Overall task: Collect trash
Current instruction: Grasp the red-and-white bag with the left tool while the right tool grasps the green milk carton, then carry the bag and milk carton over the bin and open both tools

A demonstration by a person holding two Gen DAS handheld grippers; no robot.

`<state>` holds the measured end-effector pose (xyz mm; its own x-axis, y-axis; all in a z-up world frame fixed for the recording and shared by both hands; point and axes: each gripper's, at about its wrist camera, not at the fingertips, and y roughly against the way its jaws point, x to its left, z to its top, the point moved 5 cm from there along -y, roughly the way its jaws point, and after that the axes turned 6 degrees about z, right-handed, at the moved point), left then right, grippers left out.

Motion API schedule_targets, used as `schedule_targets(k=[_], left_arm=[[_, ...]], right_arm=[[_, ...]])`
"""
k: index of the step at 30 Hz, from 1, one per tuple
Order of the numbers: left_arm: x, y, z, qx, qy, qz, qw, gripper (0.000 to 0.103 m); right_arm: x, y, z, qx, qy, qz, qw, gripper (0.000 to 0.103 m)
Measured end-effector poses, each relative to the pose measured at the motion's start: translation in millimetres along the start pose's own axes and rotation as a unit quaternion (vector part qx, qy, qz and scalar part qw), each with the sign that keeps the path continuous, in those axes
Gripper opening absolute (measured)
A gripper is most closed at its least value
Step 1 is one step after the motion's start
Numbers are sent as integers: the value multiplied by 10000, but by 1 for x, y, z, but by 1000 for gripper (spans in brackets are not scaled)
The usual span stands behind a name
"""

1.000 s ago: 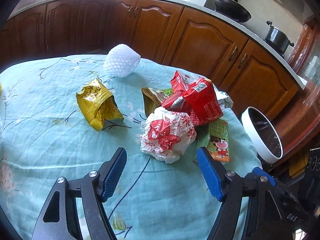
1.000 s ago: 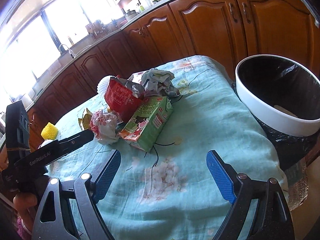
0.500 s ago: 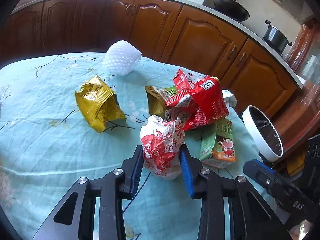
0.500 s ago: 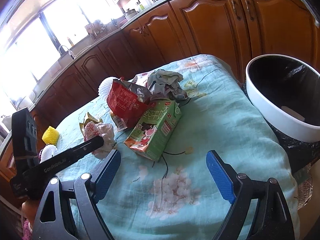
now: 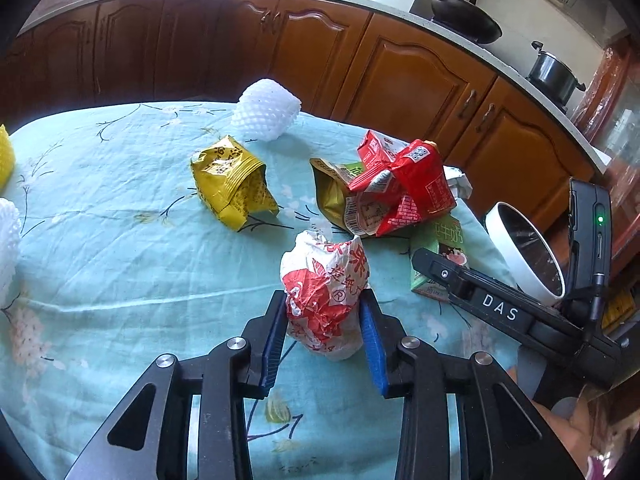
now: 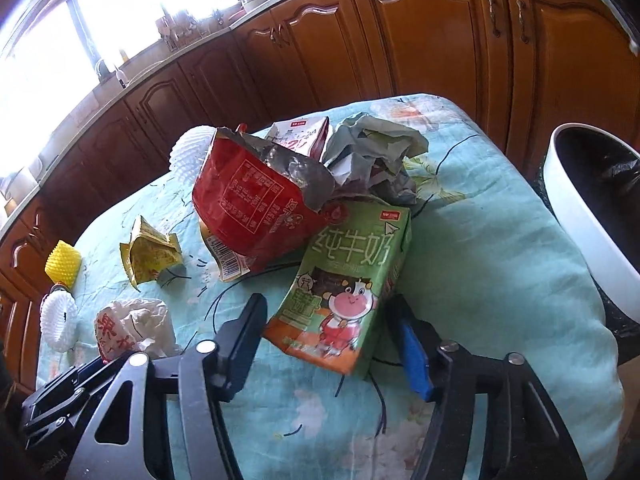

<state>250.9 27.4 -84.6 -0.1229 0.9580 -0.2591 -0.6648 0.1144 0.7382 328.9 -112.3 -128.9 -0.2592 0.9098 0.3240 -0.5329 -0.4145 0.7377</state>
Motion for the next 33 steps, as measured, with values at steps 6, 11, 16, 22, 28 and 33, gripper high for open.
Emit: schedule_targets(k=[6,11,16,22,28,33], left_arm=[[-21,1,1,-17,-223,-194,9996,34],[-38,-2,0,25,-396,-307,9987,34],[-48,-14,-4,162,-548,-263,9980,34],[-50,-23,-5,269,-568,-183,9979,34],[-55,-22,-4,246,-619,-171,9976,34],[-72,-21,0,208,-753,-298,9965,34]], right_arm=[[-16,29,-12,-71,-7,175,9998,54],[-33,55,-24,-92,-8,225,9997,54],[-44,52,-22,201,-193,309,9991,56],[-51,45,-14,161,-361,408,9984,65],[-52,43,-17,98,-247,301,9992,50],[-60,65,-15,-123,-201,250,9994,49]])
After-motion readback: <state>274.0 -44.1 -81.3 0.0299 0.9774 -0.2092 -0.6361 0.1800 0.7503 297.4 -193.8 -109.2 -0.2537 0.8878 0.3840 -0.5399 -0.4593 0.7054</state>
